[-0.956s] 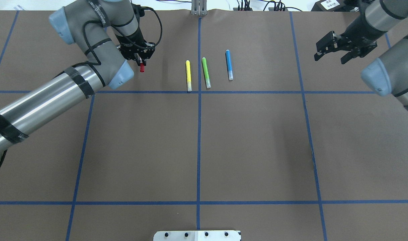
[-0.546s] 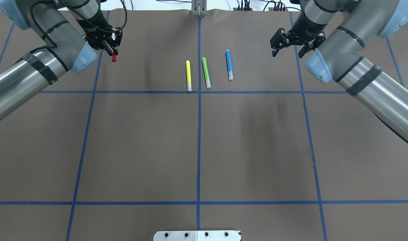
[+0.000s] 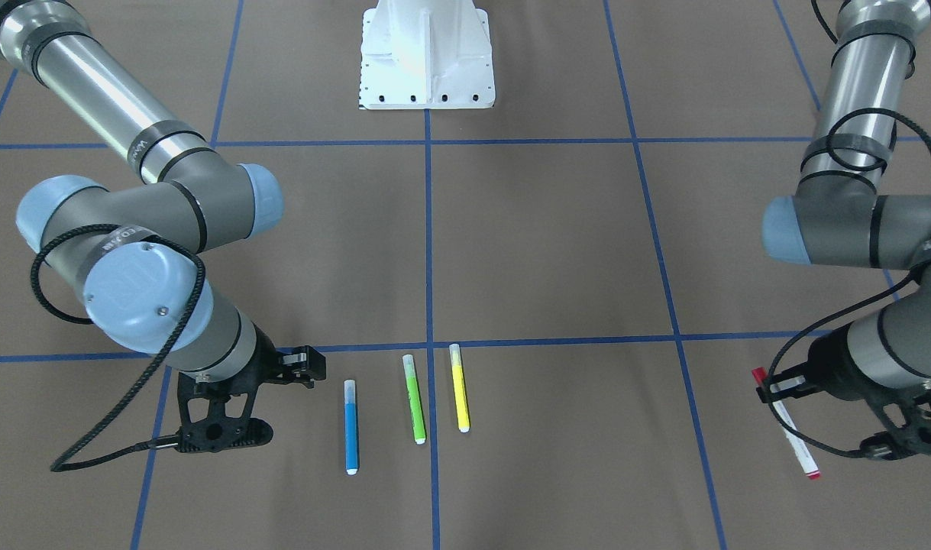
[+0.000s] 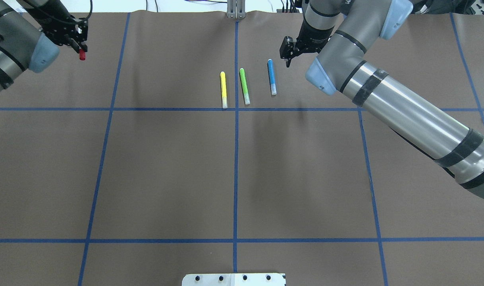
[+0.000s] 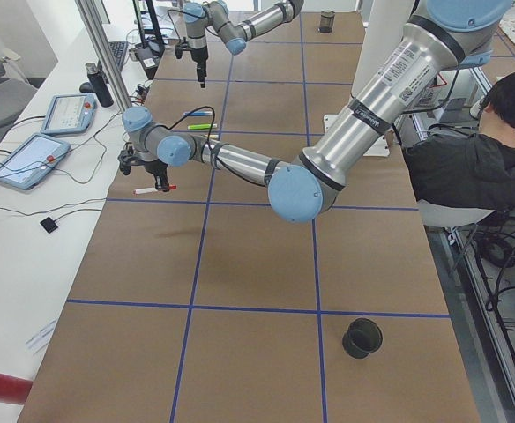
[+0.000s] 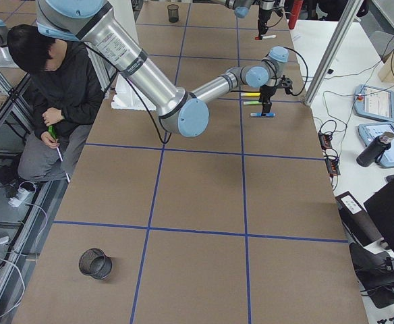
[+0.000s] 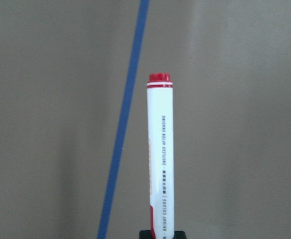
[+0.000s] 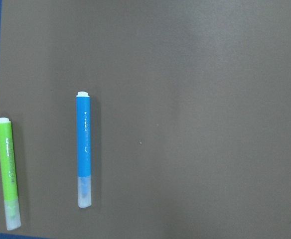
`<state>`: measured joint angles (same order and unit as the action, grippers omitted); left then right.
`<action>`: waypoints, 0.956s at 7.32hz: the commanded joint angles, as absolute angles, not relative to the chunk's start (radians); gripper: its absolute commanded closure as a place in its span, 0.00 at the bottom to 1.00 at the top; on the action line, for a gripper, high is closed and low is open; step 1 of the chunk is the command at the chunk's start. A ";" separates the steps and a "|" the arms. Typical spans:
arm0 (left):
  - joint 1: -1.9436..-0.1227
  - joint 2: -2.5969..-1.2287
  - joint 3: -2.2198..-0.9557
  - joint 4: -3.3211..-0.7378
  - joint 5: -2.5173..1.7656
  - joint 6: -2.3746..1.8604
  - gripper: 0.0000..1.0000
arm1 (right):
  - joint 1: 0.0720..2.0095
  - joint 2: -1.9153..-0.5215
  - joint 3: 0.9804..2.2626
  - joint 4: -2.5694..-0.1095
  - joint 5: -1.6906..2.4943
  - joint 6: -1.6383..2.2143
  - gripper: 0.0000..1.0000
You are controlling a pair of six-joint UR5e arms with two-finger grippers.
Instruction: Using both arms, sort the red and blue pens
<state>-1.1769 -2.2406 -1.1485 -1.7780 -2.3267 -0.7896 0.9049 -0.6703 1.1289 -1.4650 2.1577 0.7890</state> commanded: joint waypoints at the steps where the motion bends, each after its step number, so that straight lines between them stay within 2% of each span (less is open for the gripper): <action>1: -1.215 -2.217 -1.169 -1.778 -2.326 -0.761 1.00 | 0.849 -0.646 1.044 -1.348 2.103 0.856 0.06; 3: -1.235 -2.201 -1.177 -1.778 -2.326 -0.735 1.00 | 0.805 -0.591 0.961 -1.295 2.056 0.917 0.09; 7: -1.255 -2.145 -1.215 -1.766 -2.327 -0.670 1.00 | 0.795 -0.577 0.917 -1.285 2.036 0.917 0.22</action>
<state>-1.2519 -2.1690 -1.1921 -1.7748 -2.3265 -0.6741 0.7957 -0.5807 0.9306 -1.2867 2.0409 0.9168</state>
